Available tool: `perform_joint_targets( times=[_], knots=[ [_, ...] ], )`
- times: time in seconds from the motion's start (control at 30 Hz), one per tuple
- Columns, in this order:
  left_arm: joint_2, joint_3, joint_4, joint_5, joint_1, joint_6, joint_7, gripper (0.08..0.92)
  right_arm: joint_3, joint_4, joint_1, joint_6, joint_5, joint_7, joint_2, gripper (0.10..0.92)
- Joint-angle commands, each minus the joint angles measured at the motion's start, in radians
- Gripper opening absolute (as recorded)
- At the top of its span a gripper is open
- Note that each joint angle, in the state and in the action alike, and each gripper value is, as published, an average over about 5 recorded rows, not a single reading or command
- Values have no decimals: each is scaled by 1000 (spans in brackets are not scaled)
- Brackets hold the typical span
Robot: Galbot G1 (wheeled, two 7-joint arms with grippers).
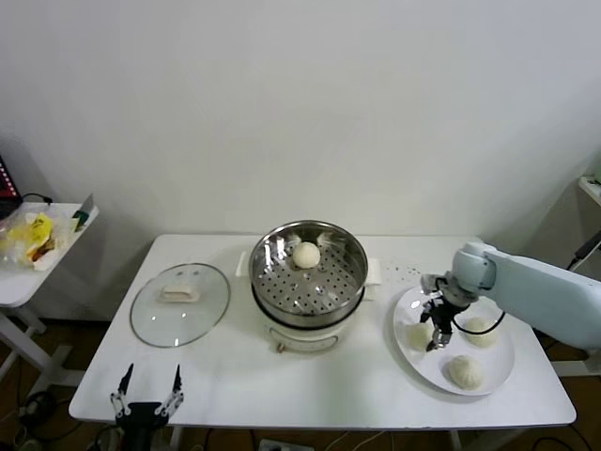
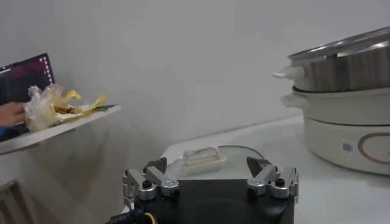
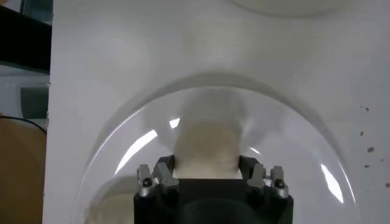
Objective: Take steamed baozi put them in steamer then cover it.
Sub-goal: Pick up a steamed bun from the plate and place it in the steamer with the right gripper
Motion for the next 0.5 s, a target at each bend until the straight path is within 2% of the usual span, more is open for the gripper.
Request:
perform_joint_targets(
  times=[0.03, 0.3, 0.5],
  knots=[
    [-1, 2, -21, 4, 19, 10, 17, 823, -70, 5, 160, 12, 68, -11, -12, 663],
    [-3, 17, -30, 31, 36, 20, 24, 823, -410, -56, 662, 70, 336, -54, 120, 662],
    [-5, 29, -41, 42, 43, 27, 25, 823, -441, -89, 806, 60, 507, -70, 261, 662]
  ],
)
